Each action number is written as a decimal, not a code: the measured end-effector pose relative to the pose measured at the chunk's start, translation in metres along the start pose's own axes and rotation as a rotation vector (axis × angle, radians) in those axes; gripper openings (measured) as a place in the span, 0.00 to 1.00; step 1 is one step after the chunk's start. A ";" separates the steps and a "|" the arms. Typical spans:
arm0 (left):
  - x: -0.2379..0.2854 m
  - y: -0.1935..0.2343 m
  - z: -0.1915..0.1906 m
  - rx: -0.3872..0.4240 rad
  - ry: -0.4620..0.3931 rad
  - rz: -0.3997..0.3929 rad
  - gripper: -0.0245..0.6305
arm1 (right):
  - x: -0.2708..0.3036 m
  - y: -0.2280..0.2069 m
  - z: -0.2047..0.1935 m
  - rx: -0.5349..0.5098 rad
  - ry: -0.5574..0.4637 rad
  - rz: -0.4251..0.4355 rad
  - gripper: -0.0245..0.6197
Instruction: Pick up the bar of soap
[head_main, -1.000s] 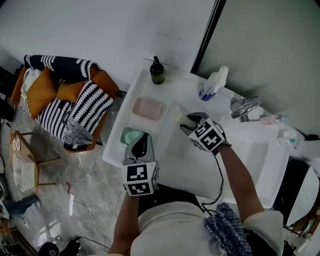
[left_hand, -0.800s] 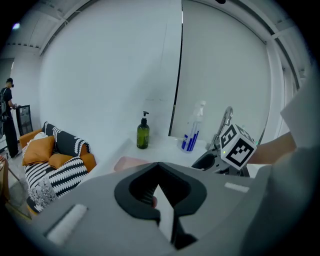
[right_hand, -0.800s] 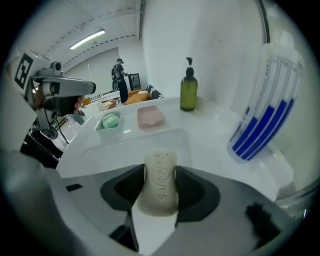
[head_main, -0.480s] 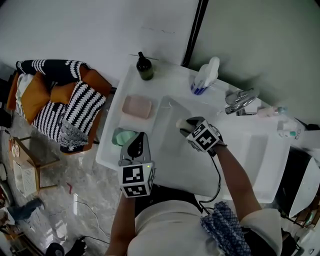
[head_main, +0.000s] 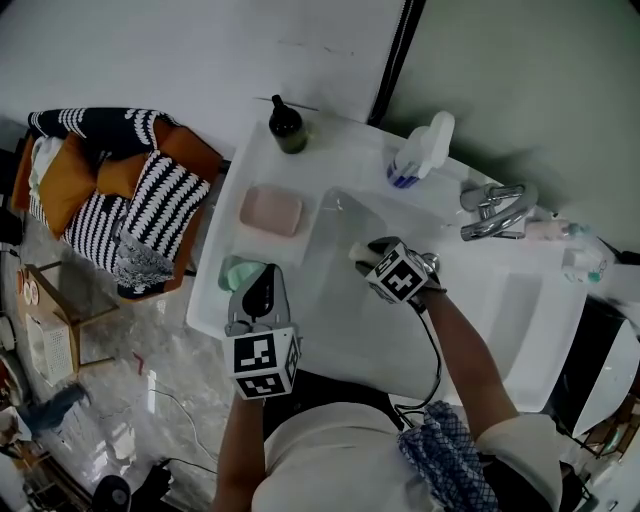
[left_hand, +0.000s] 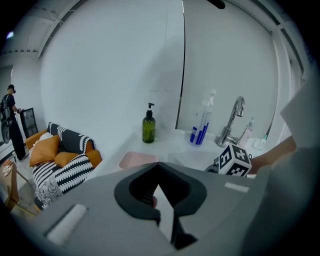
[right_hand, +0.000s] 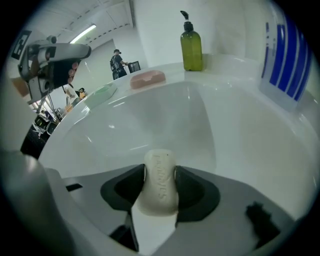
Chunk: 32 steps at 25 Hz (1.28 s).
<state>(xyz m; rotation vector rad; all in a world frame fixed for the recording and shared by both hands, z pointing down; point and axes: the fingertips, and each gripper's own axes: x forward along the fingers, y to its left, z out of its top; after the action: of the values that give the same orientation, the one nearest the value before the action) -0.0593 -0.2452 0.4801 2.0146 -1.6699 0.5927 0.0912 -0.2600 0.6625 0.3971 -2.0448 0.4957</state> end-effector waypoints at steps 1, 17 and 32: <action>0.001 0.001 -0.002 -0.004 0.005 0.001 0.05 | 0.003 0.000 -0.002 -0.010 0.008 0.003 0.36; -0.002 0.005 -0.012 -0.018 0.022 0.017 0.05 | 0.024 0.000 -0.020 -0.053 0.071 0.012 0.36; -0.005 0.006 -0.013 -0.032 0.015 0.034 0.05 | 0.034 0.002 -0.034 -0.103 0.126 -0.008 0.37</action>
<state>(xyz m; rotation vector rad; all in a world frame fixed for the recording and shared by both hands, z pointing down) -0.0665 -0.2348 0.4884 1.9584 -1.6978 0.5882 0.0985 -0.2443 0.7076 0.3042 -1.9369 0.3988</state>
